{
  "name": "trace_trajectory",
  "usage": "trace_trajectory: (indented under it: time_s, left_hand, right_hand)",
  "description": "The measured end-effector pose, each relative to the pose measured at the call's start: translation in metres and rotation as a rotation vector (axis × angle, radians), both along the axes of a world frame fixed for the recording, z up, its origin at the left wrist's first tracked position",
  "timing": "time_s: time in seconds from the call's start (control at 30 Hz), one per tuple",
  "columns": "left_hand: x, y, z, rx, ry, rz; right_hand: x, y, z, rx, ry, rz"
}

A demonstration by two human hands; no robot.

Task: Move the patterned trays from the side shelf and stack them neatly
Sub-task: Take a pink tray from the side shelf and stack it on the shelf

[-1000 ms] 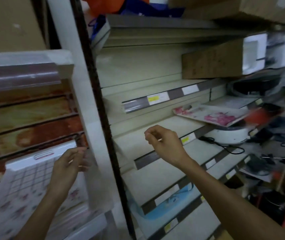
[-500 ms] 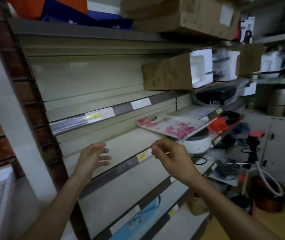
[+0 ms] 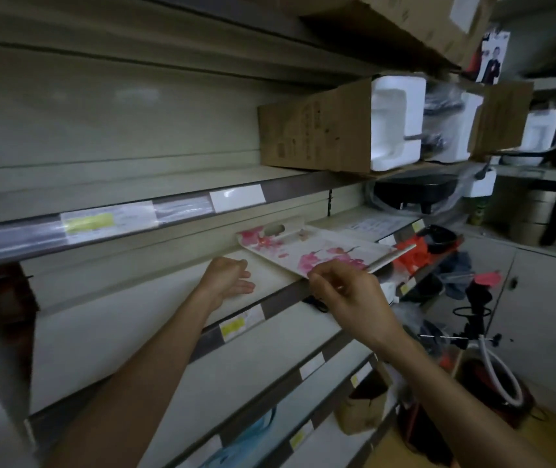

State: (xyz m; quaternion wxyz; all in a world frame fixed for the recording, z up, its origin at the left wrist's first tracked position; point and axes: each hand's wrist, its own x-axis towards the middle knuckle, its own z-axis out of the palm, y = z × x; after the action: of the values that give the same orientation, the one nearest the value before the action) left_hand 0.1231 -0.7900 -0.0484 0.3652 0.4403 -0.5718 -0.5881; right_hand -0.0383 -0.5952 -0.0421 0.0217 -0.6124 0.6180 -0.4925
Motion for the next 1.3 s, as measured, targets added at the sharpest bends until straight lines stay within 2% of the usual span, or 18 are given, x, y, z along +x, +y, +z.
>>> trace_trajectory:
  time_s: [0.17,0.47,0.67,0.87,1.0,1.13,1.3]
  left_hand:
    - [-0.044,-0.047,-0.008,0.047,-0.037,-0.005]
    - [-0.107,-0.092,-0.022,0.237,0.082,-0.042]
    - [-0.137,-0.108,-0.023,0.178,0.075,0.013]
    - [-0.156,-0.108,-0.031,0.187,0.253,0.175]
    - [-0.162,-0.110,-0.030,0.126,0.305,0.345]
    - [-0.155,-0.107,-0.022,0.025,0.234,0.417]
    - [-0.131,-0.093,-0.023,-0.099,0.117,0.518]
  right_hand:
    - [-0.031,-0.038,-0.004,0.033,0.008,0.005]
    - [-0.081,-0.088,-0.005,0.077,0.012,-0.026]
    - [-0.111,-0.115,-0.003,0.070,0.007,-0.027]
    - [-0.133,-0.129,-0.002,0.079,0.001,0.024]
    - [-0.151,-0.130,0.005,0.075,0.030,0.040]
    - [-0.177,-0.126,0.015,0.057,0.048,0.042]
    - [-0.212,-0.130,0.017,0.056,0.165,-0.053]
